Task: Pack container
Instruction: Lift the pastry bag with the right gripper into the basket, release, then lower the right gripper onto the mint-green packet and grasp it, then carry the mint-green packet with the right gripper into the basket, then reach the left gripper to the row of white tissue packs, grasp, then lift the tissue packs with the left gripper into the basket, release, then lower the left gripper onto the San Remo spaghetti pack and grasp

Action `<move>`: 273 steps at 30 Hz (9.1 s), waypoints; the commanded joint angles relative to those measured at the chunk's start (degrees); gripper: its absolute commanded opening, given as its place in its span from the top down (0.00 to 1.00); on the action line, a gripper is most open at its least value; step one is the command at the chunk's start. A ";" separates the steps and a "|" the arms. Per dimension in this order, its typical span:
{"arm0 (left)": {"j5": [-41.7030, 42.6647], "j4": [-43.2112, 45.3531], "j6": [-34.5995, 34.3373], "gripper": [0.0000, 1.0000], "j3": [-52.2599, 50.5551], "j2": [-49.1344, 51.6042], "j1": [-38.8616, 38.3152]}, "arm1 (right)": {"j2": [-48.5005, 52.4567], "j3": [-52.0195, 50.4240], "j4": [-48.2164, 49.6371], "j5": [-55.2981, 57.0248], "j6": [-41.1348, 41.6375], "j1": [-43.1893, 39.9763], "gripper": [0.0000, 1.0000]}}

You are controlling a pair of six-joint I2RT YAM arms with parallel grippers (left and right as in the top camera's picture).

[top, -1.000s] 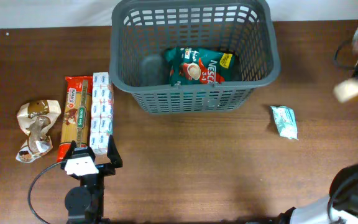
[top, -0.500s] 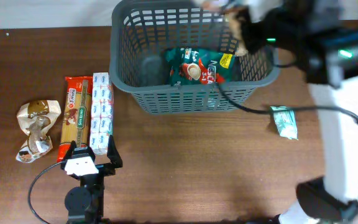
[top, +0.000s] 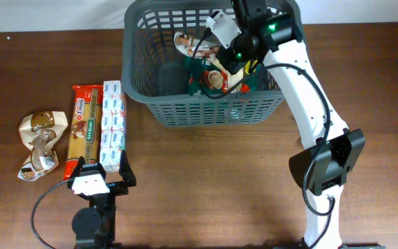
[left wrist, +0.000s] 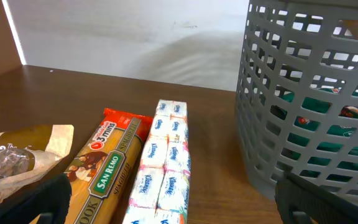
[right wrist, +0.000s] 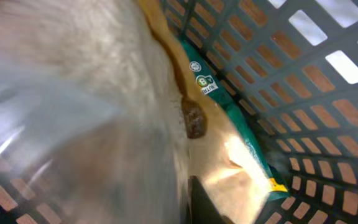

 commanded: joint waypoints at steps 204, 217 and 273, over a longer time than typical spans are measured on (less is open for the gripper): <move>-0.66 -82.29 23.98 0.98 160.50 116.26 -0.66 | -21.81 -12.61 0.00 -3.54 25.24 -41.83 0.01; 6.08 -78.05 60.85 0.98 163.25 124.48 -25.33 | -21.81 -12.61 0.00 -3.54 25.24 -41.83 0.01; 3.28 -51.58 26.64 0.00 81.53 114.20 17.84 | -21.81 -12.61 0.00 -3.54 25.24 -41.83 0.01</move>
